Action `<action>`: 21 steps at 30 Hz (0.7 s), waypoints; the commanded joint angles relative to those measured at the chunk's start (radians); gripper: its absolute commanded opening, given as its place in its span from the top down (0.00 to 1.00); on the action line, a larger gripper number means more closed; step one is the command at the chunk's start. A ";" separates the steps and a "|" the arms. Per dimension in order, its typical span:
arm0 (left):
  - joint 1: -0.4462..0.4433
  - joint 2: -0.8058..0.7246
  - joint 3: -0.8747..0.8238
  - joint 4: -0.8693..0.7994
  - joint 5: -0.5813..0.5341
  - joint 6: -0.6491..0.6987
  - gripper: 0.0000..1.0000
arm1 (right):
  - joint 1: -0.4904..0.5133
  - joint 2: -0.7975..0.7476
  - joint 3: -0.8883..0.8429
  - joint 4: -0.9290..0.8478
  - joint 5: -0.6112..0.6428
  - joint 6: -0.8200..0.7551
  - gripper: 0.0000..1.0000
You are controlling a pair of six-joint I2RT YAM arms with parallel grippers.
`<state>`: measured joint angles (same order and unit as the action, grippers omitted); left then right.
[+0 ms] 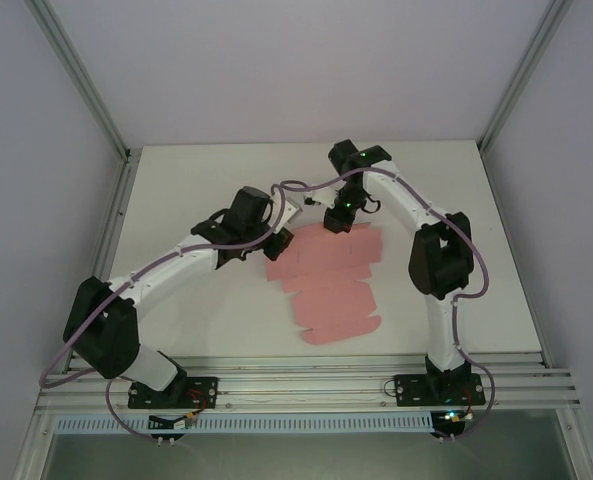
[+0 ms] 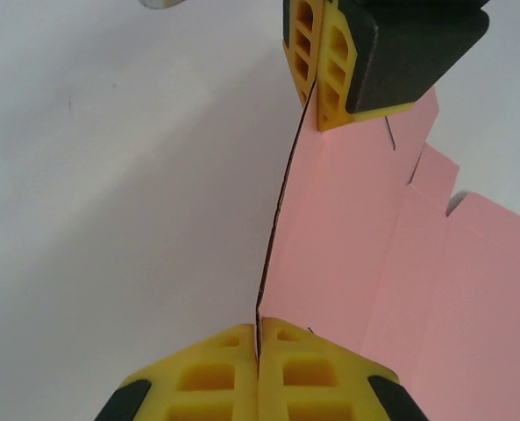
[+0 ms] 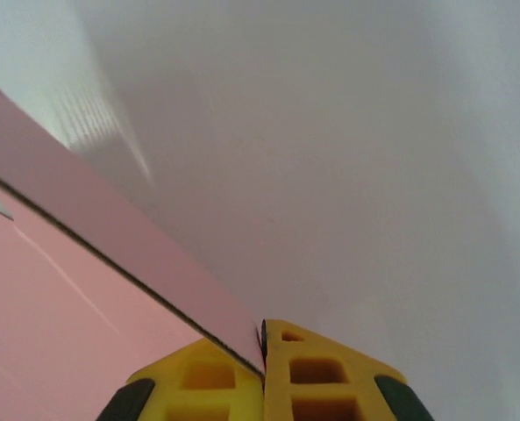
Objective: Assemble paper box
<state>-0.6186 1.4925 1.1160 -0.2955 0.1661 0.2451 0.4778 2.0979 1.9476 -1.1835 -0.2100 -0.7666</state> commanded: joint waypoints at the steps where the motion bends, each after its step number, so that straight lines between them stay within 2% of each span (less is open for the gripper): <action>1: -0.057 0.024 0.053 -0.001 0.011 -0.023 1.00 | 0.021 -0.021 -0.004 0.097 -0.021 0.092 1.00; 5: -0.056 0.047 0.067 -0.005 -0.132 -0.072 1.00 | 0.021 -0.069 -0.087 0.125 -0.048 0.046 1.00; 11: -0.055 0.086 0.061 -0.004 -0.153 -0.070 0.93 | 0.021 -0.115 -0.149 0.057 -0.132 -0.108 1.00; 15: -0.042 0.098 0.058 0.002 -0.063 -0.035 0.81 | 0.021 -0.129 -0.148 0.000 -0.188 -0.188 1.00; 21: 0.049 0.089 0.067 -0.035 0.114 0.009 0.75 | 0.015 -0.150 -0.143 -0.120 -0.277 -0.384 1.00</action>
<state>-0.6003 1.5776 1.1515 -0.3157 0.1337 0.2150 0.4786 2.0010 1.7878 -1.2327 -0.3264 -1.0084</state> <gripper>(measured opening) 0.250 0.044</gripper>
